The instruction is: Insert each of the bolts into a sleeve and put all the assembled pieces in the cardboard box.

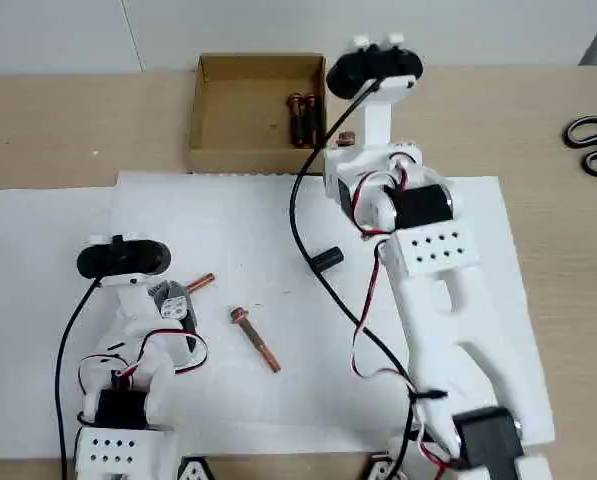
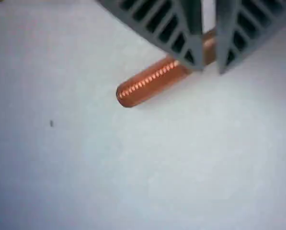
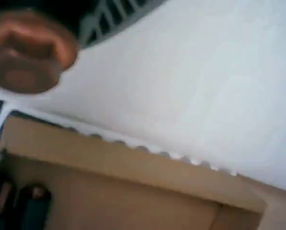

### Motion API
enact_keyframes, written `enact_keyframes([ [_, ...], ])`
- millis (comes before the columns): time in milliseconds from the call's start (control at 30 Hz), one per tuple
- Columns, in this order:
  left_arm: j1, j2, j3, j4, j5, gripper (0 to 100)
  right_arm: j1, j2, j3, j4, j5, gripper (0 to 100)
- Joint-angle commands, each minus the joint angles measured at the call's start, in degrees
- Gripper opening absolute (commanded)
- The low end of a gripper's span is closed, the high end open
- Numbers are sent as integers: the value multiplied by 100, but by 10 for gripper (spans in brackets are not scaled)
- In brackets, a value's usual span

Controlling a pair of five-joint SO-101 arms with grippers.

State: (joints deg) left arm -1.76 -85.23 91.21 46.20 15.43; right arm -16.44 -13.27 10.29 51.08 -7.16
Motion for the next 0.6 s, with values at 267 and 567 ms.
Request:
enact_keyframes([
  [267,9,-44,-40,9,9,6,136,848,-1424,-145,62,4],
  [567,0,-44,-40,9,18,6,127,1631,-2119,-180,220,4],
])
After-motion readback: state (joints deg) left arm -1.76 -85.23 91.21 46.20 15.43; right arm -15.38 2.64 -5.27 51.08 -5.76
